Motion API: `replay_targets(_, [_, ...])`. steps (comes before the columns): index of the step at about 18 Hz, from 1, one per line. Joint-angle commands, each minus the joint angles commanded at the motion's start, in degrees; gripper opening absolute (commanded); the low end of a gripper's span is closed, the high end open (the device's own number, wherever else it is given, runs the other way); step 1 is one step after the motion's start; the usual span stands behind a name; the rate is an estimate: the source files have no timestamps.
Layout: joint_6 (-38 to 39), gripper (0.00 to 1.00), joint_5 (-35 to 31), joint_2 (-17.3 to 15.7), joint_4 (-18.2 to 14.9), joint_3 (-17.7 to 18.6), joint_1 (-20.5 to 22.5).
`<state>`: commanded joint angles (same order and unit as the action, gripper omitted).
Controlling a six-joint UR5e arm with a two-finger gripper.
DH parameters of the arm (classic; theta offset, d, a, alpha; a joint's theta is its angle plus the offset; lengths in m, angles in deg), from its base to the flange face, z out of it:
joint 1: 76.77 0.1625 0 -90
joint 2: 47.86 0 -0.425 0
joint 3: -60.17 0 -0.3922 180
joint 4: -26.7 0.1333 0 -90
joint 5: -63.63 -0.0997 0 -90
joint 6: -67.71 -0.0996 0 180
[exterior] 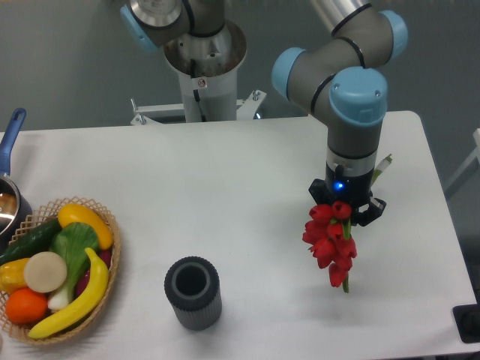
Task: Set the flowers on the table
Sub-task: 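Lower the held red tulip bunch toward the table surface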
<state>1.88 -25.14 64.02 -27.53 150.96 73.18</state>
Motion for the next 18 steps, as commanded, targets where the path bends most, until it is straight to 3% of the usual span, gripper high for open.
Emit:
replay_targets(5, [0.00,0.11,-1.50,0.44,0.09,0.09,-0.79])
replay_targets(12, [0.53,0.15,-2.03,5.45,0.35,0.01,-2.29])
replay_targets(16, [0.62,0.38,-1.94,5.45,0.44,0.79,-2.55])
replay_targets(18, [1.66,0.41,-1.59,5.54,0.44,0.79,-2.55])
